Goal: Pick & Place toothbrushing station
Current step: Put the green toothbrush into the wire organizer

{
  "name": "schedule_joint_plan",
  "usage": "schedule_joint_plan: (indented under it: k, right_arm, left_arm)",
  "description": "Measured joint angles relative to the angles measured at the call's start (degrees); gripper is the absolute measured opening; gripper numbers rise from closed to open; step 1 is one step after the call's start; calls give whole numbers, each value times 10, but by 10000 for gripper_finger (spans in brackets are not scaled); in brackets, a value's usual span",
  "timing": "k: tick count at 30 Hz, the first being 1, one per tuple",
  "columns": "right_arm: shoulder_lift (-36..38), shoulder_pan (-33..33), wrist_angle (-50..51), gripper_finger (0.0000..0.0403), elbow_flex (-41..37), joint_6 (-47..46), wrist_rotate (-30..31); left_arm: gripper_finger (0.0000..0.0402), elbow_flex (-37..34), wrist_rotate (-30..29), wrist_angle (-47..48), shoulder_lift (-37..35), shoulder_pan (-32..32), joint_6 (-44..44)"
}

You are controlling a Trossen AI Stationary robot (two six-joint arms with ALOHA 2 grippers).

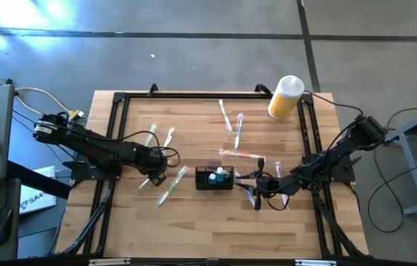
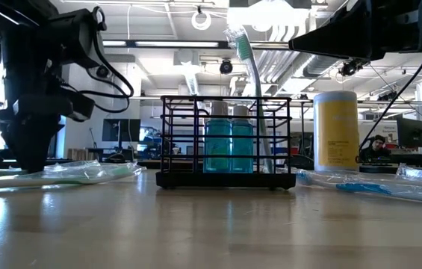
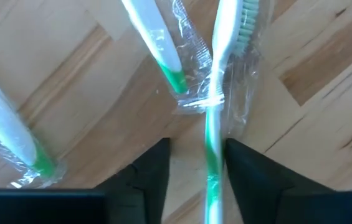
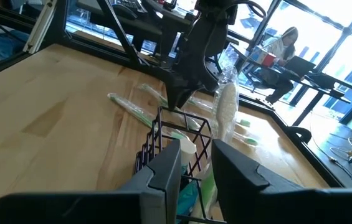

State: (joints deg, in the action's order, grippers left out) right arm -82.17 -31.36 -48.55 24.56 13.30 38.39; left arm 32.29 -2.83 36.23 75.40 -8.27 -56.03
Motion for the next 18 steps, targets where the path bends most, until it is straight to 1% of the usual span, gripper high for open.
schedule_joint_plan:
  k: [3,7,8,9,14,18]
  right_arm:
    - [0,0,0,82,0,0,0]
    - [0,0,2,82,0,0,0]
    - [0,0,3,82,0,0,0]
    - [0,0,3,82,0,0,0]
    - [0,0,4,82,0,0,0]
    - [0,0,4,82,0,0,0]
  left_arm:
    - [97,-1,-1,4,0,0,0]
    - [28,-1,-2,9,0,0,0]
    - [17,-1,-2,10,0,0,1]
    - [13,-1,-2,11,0,0,0]
    - [21,8,-1,17,1,0,1]
    - [8,38,0,23,4,0,16]
